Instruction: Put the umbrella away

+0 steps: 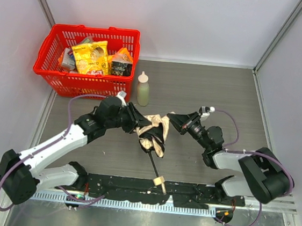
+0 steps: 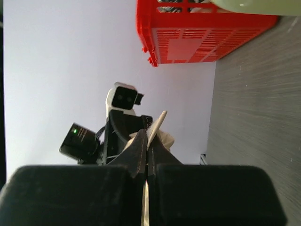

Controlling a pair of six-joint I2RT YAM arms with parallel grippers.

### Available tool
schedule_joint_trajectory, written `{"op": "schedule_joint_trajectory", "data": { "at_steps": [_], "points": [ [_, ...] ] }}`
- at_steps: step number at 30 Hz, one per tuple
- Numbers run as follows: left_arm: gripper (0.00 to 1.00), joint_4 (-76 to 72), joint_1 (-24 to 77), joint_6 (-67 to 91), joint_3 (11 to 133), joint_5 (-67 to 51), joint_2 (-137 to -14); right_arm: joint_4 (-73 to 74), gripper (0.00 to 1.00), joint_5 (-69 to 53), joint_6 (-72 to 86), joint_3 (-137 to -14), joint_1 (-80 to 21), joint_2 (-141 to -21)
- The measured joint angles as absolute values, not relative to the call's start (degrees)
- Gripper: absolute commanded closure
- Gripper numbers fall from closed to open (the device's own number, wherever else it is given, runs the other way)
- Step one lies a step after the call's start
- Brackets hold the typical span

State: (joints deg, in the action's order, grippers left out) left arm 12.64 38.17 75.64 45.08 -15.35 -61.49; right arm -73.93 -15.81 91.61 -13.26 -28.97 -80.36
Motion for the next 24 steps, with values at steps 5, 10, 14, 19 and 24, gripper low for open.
{"op": "schedule_joint_trajectory", "data": {
  "at_steps": [5, 10, 14, 19, 24],
  "points": [
    [1.0, 16.38, 38.61, 71.59, 44.99, -12.12, -61.95, -67.61, 0.99, -17.02, 79.42, -15.14, -30.89, -71.33],
    [1.0, 13.69, 39.9, 71.75, 41.98, -8.91, -64.88, -50.11, 0.99, -14.02, 62.72, -21.26, -38.13, -64.75],
    [1.0, 13.56, 40.03, 72.14, 40.45, -7.92, -69.97, -36.32, 0.99, -7.25, 48.62, -25.61, -47.05, -64.73],
    [1.0, 18.28, 40.77, 72.55, 43.83, -7.97, -77.84, -21.1, 0.99, 2.74, 32.88, -30.22, -57.06, -64.75],
    [1.0, 24.05, 42.02, 72.14, 48.82, -8.47, -84.99, -13.17, 0.99, 10.79, 21.74, -33.15, -64.49, -66.35]
  ]
}}
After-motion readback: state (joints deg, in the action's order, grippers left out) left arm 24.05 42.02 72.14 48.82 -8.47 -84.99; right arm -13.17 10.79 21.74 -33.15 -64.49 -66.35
